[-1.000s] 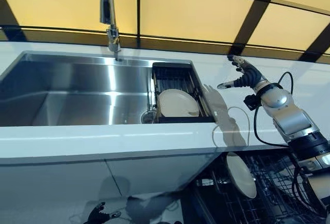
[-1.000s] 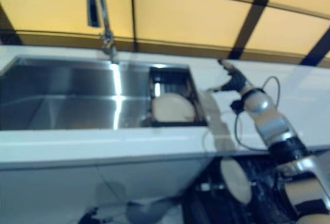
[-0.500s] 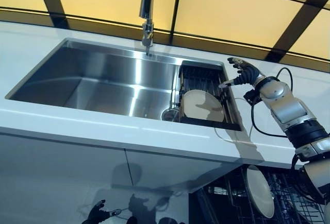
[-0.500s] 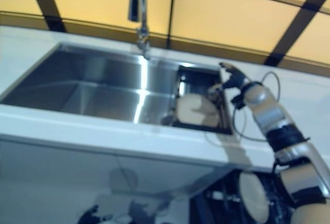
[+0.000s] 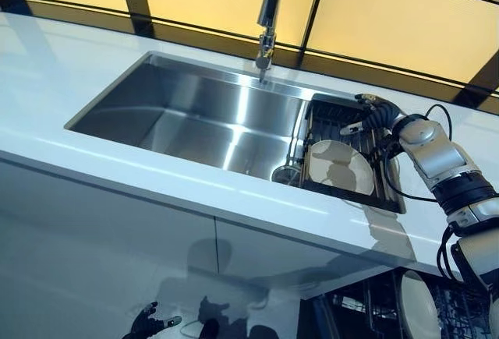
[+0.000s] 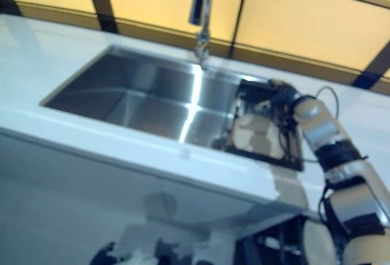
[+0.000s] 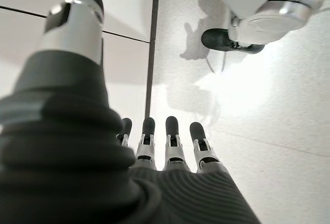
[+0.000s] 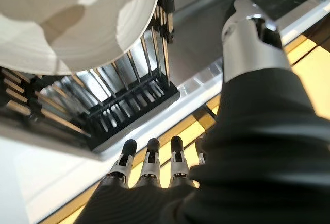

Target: Take plates into dishwasher

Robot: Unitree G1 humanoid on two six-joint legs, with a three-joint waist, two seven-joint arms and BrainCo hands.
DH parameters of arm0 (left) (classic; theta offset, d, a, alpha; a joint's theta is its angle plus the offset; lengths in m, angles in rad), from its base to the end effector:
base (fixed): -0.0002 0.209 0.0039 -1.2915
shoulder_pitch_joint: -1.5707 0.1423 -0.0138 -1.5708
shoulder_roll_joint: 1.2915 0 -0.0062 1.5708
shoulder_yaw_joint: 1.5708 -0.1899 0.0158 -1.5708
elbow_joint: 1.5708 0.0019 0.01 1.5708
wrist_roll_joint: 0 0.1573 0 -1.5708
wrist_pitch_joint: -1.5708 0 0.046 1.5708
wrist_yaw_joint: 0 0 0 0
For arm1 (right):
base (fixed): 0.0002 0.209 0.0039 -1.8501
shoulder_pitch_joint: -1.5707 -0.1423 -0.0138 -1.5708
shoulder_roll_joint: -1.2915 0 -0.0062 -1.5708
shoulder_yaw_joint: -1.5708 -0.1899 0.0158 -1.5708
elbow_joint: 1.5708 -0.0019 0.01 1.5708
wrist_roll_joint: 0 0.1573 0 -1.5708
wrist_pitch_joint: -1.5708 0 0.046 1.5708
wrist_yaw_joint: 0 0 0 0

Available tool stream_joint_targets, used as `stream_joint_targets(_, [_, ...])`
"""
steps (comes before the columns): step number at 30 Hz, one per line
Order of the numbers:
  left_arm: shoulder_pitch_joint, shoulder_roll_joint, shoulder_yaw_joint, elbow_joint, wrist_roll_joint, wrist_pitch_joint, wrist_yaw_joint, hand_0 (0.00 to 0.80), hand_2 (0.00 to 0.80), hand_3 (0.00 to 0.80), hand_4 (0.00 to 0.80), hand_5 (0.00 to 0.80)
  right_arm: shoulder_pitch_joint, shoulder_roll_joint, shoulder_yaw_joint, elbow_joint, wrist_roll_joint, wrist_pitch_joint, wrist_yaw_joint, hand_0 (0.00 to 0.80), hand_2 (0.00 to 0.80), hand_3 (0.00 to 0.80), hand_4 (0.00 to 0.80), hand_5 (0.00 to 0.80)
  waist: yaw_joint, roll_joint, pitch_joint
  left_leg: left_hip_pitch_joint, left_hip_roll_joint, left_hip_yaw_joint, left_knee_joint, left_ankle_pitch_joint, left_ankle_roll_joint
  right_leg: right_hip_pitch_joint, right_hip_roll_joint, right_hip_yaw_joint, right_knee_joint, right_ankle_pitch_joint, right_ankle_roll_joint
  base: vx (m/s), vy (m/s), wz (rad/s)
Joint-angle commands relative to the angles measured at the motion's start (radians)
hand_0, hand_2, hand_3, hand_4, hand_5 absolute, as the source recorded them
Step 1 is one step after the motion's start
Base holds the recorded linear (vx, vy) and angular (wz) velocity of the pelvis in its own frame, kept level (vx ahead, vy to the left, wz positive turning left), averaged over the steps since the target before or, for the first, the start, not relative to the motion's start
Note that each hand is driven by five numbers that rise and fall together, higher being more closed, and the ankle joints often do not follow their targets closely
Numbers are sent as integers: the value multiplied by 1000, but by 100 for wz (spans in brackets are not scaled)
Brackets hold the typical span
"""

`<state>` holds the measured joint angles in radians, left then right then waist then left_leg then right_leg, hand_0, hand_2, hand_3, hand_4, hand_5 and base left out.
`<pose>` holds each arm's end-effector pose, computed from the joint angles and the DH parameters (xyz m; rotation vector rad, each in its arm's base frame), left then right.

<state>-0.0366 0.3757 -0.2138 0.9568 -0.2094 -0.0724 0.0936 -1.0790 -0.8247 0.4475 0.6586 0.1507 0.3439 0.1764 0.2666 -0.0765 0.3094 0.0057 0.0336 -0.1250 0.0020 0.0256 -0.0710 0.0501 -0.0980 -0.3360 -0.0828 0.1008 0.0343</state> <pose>0.1425 0.2543 -0.1019 0.2996 0.8513 0.1585 0.3632 -0.2592 0.2520 -0.7763 0.0888 -0.0346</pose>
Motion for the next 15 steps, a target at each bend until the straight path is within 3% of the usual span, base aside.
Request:
stream_joint_targets(1, [-3, 42, -44, -36, 17, -18, -14, 0, 0, 0, 0, 0, -147, -47, 91, 21, 20, -13, -10, 0, 0, 0, 0, 0, 22, -8, -23, -51, -4, -19, 16, 37, 19, 20, -55, 3, 181, -107, 22, 33, -42, 15])
stream_joint_targets(15, [-21, 34, -93, -43, 21, -24, -36, 0, 0, 0, 0, 0, -179, -14, 105, 278, -18, -70, 72, 0, 0, 0, 0, 0, 38, 7, -10, -46, 11, -30, 22, 41, 14, 27, -57, 0, 205, -118, 19, 17, -13, 4])
